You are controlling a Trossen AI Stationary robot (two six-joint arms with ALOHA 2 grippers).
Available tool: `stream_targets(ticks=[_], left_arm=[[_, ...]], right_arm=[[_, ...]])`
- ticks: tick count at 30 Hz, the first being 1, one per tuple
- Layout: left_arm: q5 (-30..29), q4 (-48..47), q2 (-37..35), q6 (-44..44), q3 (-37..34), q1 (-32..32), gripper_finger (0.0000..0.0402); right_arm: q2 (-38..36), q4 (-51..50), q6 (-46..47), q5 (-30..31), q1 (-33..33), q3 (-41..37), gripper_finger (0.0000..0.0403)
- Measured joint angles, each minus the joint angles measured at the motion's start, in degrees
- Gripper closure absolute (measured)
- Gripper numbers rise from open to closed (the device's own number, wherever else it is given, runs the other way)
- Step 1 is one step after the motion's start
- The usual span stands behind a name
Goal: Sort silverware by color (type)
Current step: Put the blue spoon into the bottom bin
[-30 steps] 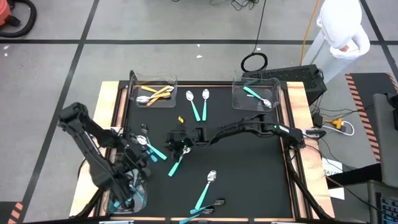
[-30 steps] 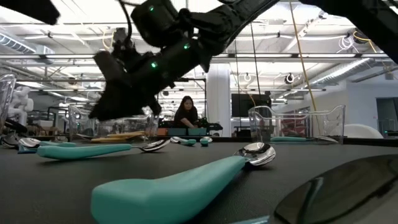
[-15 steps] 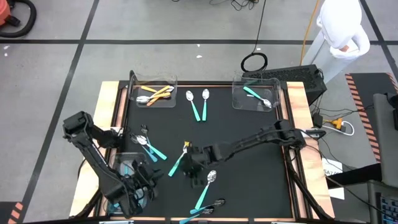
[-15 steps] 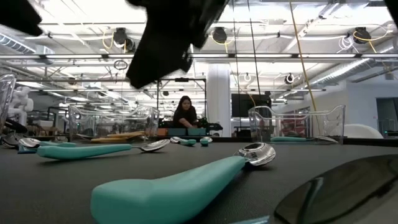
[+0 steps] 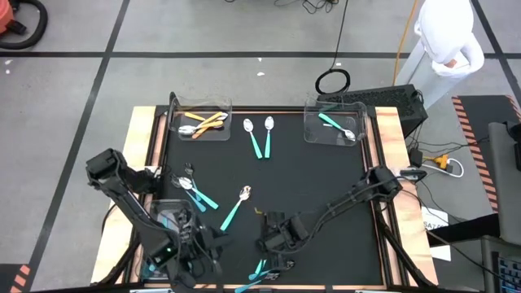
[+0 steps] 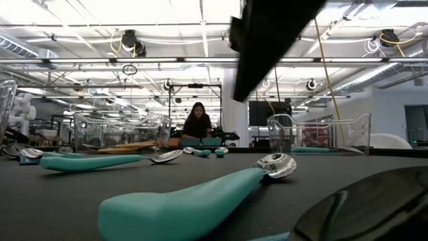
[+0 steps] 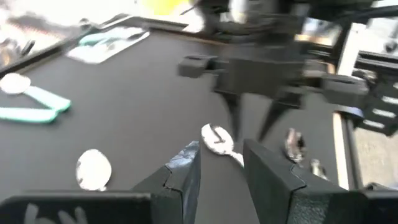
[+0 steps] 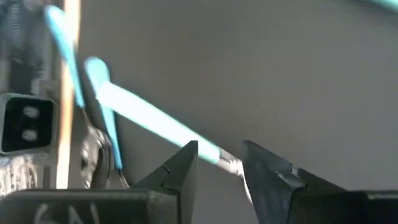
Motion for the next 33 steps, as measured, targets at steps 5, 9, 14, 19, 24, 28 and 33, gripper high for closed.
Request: stream_targets(ticks=[5,9,14,19,24,28,33], left_arm=[[0.45,11.25,3.19,9.34,0.00,1.24,0.0278],[5.11,14.06,5.69,9.55,0.00,3.01,0.0278],[11.97,14.61,8.22,9.53,0.00,5.36,0.0278],[14.92,14.55,8.63,10.83,0.00,7.82,0.0278],[15.37,14.57,8.58,13.79,0.00,9.15,0.0278],[15.98,14.47,8.58,14.14,0.00,10.59,0.0278],[16.63,14.47,8.58,14.12,0.00,11.88,0.0278]], right_arm=[[0.00,-7.44,10.50,0.06,2.38,0.00,0.0282],[0.00,-11.50,16.69,1.84,6.07,0.00,0.0282],[0.14,-9.17,18.56,3.39,9.13,0.00,0.0282],[2.02,-9.06,14.57,3.40,11.56,0.00,0.0282],[4.68,-9.16,12.46,3.92,12.46,-0.03,0.0282],[5.18,-9.15,12.57,4.81,11.97,-0.04,0.0282],[5.18,-9.13,12.59,4.20,11.34,-0.04,0.0282]])
